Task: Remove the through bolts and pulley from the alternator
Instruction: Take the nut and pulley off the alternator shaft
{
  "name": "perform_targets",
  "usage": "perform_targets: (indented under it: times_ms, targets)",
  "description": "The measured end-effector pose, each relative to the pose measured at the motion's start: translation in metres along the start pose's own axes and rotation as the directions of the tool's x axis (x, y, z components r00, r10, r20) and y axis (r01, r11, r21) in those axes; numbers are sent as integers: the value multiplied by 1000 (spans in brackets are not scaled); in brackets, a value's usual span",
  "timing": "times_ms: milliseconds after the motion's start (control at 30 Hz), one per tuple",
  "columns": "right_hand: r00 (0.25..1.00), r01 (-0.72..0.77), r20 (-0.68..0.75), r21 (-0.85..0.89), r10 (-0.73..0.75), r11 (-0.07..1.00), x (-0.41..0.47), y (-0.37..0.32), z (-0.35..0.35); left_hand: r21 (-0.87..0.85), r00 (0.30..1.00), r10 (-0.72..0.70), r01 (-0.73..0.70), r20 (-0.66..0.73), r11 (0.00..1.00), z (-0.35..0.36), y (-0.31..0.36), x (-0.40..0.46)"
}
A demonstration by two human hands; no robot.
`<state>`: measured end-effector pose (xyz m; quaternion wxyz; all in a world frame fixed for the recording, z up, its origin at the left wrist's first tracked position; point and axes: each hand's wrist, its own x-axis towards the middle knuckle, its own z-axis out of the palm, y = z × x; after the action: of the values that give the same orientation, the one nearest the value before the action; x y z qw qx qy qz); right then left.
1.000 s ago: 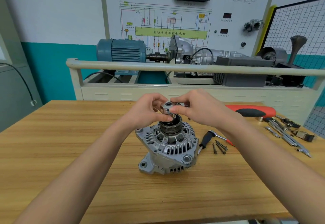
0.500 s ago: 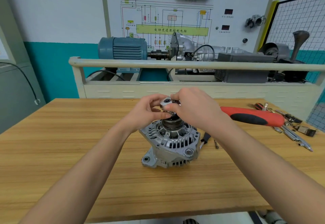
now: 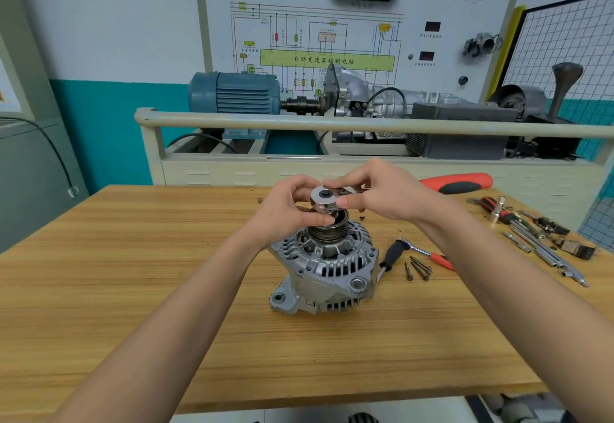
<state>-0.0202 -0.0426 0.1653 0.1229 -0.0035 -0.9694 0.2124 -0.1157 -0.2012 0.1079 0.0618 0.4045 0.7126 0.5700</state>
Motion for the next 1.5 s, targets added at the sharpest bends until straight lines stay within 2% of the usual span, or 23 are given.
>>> perform_targets:
  times_ms: [133, 233, 333, 433, 533, 600, 667, 767, 867, 1067, 1200, 1367, 1500]
  targets:
    - [998, 39, 54, 112, -45, 993, 9, 10, 0, 7, 999, -36, 36, 9, 999, -2, 1, -2]
    - [996, 68, 54, 110, -74, 992, 14, 15, 1, -96, 997, -53, 59, 64, 994, -6, 2, -4]
    - [998, 62, 24, 91, -65, 994, 13, 18, 5, -48, 994, -68, 72, 85, 996, 6, 7, 2]
    - [998, 64, -20, -22, -65, 998, 6, 17, 8, 31, 995, -16, 19, -101, 999, 34, 8, 9]
    - [993, 114, -3, -74, -114, 991, -3, 16, 5, -108, 957, -10, -22, -288, 994, 49, -4, 9]
    - [993, 60, -88, -132, -72, 989, -10, 21, -3, -196, 947, -55, -8, -317, 981, 51, -9, 8]
    - [977, -70, -215, -257, 14, 964, -14, 31, -10, -188, 950, -49, -11, -309, 982, 52, -12, 9]
    - [956, -202, -274, -371, 101, 907, -18, 37, -2, -204, 961, -68, 12, -268, 979, 55, -12, 7]
    - [928, -210, -370, -420, 44, 883, -19, 32, 9, -234, 966, -102, 45, -238, 971, 55, -12, 7]
    - [919, -199, -393, -470, -2, 860, -32, 27, 11, -274, 970, -123, 62, -210, 960, 54, -9, 7]
    - [944, -145, -329, -354, 22, 924, -32, 24, 8, -222, 972, -111, 64, -207, 973, 54, -8, 7]
    - [992, -51, -121, -176, 30, 983, -12, 20, 2, -181, 977, -89, 54, -192, 982, 52, -7, 7]
    - [993, 1, -116, -103, -13, 995, -5, 25, 4, -172, 980, -77, 45, -184, 984, 51, -9, 8]
